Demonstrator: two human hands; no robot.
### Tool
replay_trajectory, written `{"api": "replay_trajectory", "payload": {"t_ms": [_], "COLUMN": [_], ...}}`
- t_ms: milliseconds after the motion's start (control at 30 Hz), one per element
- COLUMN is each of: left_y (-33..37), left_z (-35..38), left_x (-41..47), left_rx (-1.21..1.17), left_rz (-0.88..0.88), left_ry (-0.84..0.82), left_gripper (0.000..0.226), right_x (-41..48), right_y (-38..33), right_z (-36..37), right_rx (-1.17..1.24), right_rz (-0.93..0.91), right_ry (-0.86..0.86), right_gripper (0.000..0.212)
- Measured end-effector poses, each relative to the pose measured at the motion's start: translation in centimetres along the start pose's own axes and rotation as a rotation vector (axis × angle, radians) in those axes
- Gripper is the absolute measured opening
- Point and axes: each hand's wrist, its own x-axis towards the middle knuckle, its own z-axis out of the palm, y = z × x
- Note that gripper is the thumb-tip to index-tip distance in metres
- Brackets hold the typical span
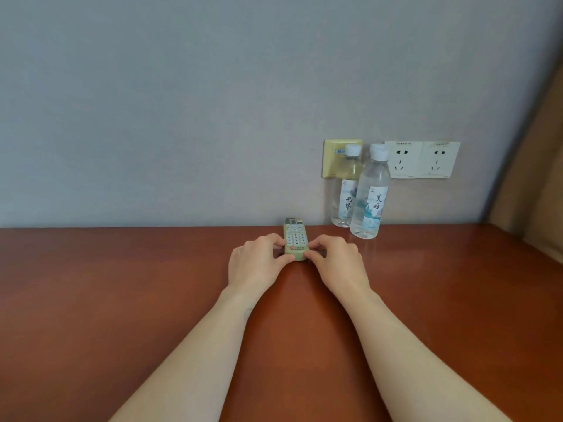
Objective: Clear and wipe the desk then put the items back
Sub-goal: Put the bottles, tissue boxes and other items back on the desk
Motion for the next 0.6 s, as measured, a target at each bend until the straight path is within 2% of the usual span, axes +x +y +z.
{"api": "replay_trajectory", "payload": {"t_ms": [300, 600], "left_y": [-0.2, -0.4], "left_z": [1.6, 1.8], "left_x": [3.7, 3.6], "left_rx": [-0.028, -0.015], "left_rz": [-0.005, 0.013], "left_ry": [0.009, 0.036], "left_gripper": [0.037, 0.037], "right_x": [3.5, 3.5], "right_y": [1.0, 1.0], "right_z": [0.7, 0.8], "right_rx": [0.011, 0.038], "right_rz": [0.016, 0.01], "right_ry": [0.021, 0.034], "right_gripper": [0.018, 0.019]}}
